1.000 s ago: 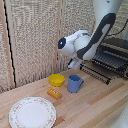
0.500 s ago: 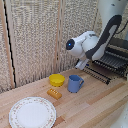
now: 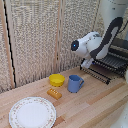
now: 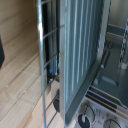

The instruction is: Position your gripper near the tray handle while precisely lining it up. Firmly yet gently grip the handle, ensuring a strong hold. Slide the tray into the oven in a steady manner until it's entirely inside. Relinquish the handle as it sits within the oven and extract your gripper with care.

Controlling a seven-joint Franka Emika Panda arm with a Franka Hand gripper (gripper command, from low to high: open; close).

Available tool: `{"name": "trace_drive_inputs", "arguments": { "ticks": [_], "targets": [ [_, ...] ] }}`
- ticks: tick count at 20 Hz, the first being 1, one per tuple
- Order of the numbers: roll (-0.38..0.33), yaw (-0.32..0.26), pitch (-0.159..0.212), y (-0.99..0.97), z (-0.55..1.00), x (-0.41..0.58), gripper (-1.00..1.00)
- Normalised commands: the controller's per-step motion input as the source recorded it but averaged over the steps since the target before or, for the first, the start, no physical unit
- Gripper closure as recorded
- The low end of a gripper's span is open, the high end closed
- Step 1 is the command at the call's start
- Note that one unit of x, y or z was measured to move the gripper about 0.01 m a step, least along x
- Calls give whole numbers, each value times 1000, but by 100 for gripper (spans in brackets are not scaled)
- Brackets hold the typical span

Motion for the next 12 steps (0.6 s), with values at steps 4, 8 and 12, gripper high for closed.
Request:
{"name": "trace_drive_inputs", "arguments": {
  "ticks": [4,8,12],
  "targets": [
    [-60,0,25,-280,-120,217,-100],
    [-45,-20,7,-144,-46,176,100],
    [-59,-27,5,-150,-12,116,100]
  ]
}}
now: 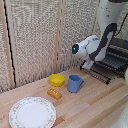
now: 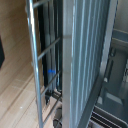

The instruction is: Position your gripper near the tray handle while precisely lining it up. Firmly yet gently grip the handle, ensuring a strong hold. Slide the tray into the oven in a steady manner until it's entirely inside. Relinquish the handle as it sits within the oven and extract your gripper with care.

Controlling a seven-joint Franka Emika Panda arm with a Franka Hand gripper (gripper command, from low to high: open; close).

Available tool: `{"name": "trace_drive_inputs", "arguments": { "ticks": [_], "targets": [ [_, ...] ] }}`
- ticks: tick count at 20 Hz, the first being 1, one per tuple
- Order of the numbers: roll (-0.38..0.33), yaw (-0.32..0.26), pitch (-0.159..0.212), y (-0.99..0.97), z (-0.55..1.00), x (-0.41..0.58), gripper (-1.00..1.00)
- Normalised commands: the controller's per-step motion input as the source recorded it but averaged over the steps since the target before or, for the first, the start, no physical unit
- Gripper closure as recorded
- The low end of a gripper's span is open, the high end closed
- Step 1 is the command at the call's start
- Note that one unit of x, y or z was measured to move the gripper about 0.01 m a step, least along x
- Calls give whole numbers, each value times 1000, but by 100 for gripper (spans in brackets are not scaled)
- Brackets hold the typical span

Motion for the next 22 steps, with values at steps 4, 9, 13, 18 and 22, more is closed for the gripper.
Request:
{"name": "trace_drive_inputs", "arguments": {
  "ticks": [4,9,13,18,22],
  "targets": [
    [-71,-35,0,-19,0,43,100],
    [-102,-42,0,0,0,14,100],
    [-78,-52,3,0,0,29,100],
    [-43,-77,6,-51,0,29,100],
    [160,-74,55,-581,282,93,100]
  ]
}}
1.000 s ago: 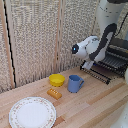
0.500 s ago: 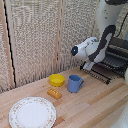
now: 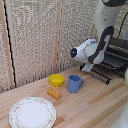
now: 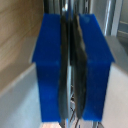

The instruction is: Position your gripper near the tray handle while precisely lining it up. Firmly yet gently grip the handle, ensuring a strong hold. Slide the tray into the oven in a steady manner until it's entirely inside. Relinquish the handle as it sits within the oven and extract your gripper with care.

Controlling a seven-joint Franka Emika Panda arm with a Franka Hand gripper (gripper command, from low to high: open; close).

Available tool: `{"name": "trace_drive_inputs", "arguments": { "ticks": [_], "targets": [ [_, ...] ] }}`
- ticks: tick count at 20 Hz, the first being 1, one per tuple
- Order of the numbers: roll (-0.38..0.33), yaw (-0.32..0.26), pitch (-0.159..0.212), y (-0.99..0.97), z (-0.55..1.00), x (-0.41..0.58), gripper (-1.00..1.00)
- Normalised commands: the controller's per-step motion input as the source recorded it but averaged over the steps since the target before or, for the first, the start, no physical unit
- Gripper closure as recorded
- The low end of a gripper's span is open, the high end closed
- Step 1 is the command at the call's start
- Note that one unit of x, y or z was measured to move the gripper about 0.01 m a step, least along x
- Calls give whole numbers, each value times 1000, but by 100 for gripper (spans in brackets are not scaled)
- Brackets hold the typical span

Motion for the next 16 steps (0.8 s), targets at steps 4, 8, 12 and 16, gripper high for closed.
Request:
{"name": "trace_drive_inputs", "arguments": {
  "ticks": [4,8,12,16],
  "targets": [
    [182,-13,44,-751,513,94,100],
    [193,-49,2,-609,626,139,100],
    [147,-56,0,-659,771,169,100],
    [125,-57,0,-701,839,153,100]
  ]
}}
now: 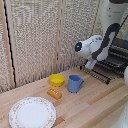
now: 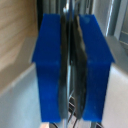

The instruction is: Position your gripper near the tray handle while precisely lining it up. Firmly yet gently grip the handle, ensuring a strong hold. Slide the tray into the oven in a steady manner until it's entirely inside. Relinquish the handle as it sits within the oven and extract your gripper with care.

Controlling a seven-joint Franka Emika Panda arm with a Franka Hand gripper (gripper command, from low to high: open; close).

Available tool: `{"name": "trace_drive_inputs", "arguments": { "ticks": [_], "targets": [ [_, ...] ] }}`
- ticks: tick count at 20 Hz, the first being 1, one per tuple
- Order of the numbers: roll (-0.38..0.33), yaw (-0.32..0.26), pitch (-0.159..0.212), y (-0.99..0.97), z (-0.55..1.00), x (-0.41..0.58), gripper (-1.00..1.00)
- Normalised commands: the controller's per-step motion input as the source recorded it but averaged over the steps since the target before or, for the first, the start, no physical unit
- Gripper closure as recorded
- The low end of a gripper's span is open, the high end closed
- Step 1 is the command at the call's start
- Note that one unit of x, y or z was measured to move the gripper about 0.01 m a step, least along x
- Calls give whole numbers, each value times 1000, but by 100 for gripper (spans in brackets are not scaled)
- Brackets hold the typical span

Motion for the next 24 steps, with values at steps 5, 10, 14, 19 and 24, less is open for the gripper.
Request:
{"name": "trace_drive_inputs", "arguments": {
  "ticks": [5,10,14,19,24],
  "targets": [
    [95,-18,3,-893,501,32,100],
    [10,0,0,-1000,218,0,100],
    [0,0,0,-1000,279,0,100],
    [-4,-5,0,-891,267,0,100],
    [-35,-36,-6,-285,210,0,-100]
  ]
}}
